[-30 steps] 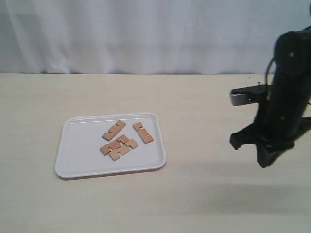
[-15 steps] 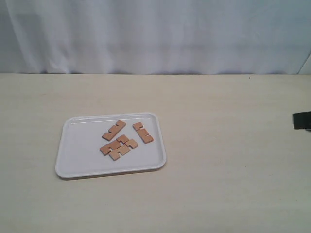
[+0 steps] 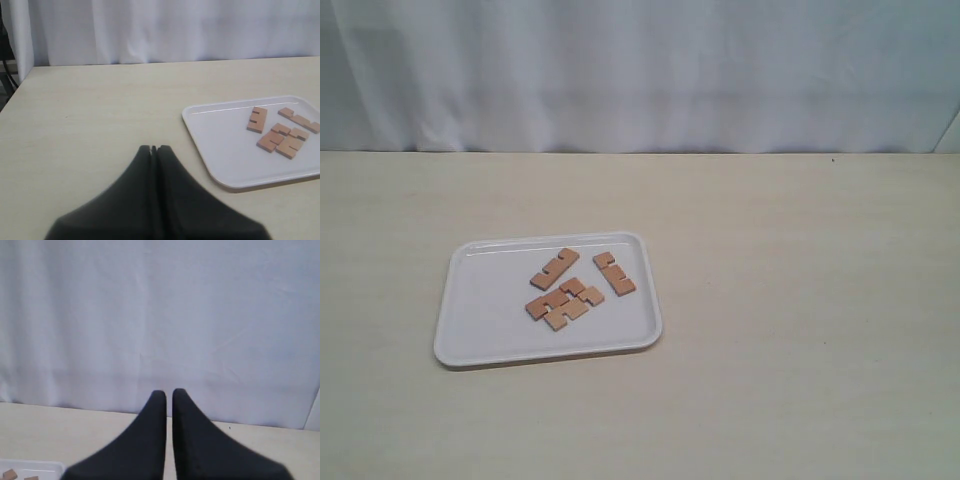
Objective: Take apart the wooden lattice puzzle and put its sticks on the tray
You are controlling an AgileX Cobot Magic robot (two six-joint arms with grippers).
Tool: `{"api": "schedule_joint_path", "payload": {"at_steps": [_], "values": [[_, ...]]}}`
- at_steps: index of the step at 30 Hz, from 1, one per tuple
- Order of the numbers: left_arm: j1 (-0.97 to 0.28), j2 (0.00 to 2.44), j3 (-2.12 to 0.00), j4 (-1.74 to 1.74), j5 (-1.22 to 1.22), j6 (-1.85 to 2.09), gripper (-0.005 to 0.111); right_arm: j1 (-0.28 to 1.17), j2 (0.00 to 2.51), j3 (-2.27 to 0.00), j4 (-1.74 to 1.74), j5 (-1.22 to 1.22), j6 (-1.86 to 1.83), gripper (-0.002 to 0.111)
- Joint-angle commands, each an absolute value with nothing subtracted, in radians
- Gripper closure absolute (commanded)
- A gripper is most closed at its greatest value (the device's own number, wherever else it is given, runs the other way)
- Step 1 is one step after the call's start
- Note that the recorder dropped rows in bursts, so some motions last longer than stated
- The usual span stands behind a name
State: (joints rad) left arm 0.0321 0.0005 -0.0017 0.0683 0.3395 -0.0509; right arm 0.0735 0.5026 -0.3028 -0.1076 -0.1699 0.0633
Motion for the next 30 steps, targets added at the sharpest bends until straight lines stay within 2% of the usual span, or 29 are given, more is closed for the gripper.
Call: {"api": "schedule_joint_path", "payload": {"at_steps": [1, 11, 18, 22, 26, 30], "values": [[0.034, 0.0, 0.0, 0.068, 0.324, -0.05, 0.107, 0.073, 0.468, -0.297, -0.117, -0.185, 0.061, 0.104], [0.034, 0.0, 0.0, 0.068, 0.324, -0.05, 0.107, 0.066, 0.342, -0.195, -0.115, -0.224, 0.061, 0.104], [0.034, 0.0, 0.0, 0.068, 0.324, -0.05, 0.107, 0.033, 0.228, 0.0, -0.115, -0.242, 0.061, 0.104], [0.034, 0.0, 0.0, 0.068, 0.324, -0.05, 0.107, 0.033, 0.127, 0.0, -0.115, 0.028, 0.061, 0.104], [0.034, 0.0, 0.0, 0.068, 0.324, -0.05, 0.107, 0.033, 0.025, 0.0, -0.115, 0.159, 0.061, 0.104], [0.034, 0.0, 0.0, 0.068, 0.324, -0.05, 0.107, 0.033, 0.0, 0.0, -0.115, 0.184, 0.061, 0.104]]}}
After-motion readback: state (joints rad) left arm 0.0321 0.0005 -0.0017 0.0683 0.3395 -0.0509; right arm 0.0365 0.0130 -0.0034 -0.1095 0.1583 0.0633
